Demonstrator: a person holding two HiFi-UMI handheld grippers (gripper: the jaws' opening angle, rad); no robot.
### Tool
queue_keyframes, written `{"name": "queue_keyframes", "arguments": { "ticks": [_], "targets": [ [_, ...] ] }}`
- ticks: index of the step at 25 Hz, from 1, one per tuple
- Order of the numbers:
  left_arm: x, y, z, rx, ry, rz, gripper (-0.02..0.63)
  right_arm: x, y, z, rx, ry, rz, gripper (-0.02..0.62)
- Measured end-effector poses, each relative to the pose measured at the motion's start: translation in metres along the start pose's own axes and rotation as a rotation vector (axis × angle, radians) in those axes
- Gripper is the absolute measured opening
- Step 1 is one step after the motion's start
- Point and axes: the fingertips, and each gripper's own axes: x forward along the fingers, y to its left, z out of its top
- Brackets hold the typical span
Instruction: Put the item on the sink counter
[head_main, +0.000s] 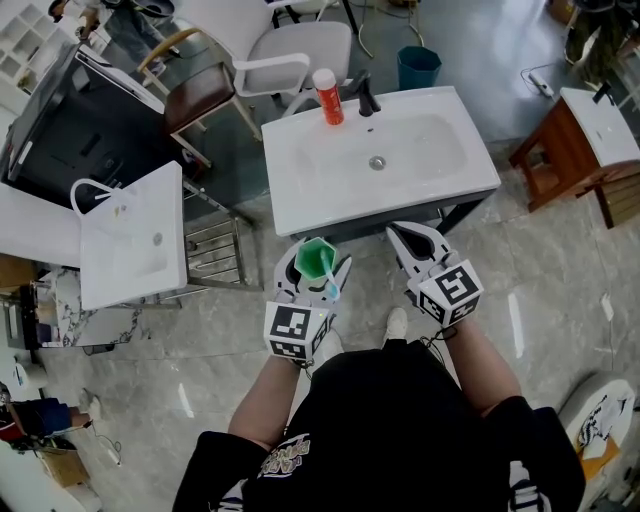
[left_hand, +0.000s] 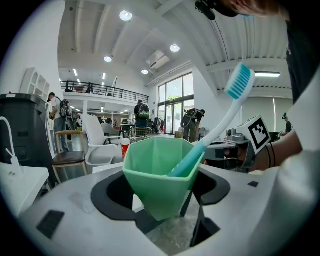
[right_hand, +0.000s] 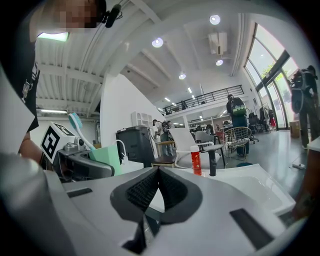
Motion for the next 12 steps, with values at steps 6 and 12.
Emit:
{"name": "queue_keyframes", "arguments": {
  "ticks": [6,12],
  "targets": [
    [0.021,-0.015,0.007,-0.012,-0.013,0.02,0.319,-0.009,-0.026,0.004,-0.014,0.008,0.018,0.054],
    [0.044,-0.031,0.016,-0.008,-0.016,0.043,0.319,-0.016,-0.055,0.008,-0.022,0.002,0.045,0.054]
  ]
}}
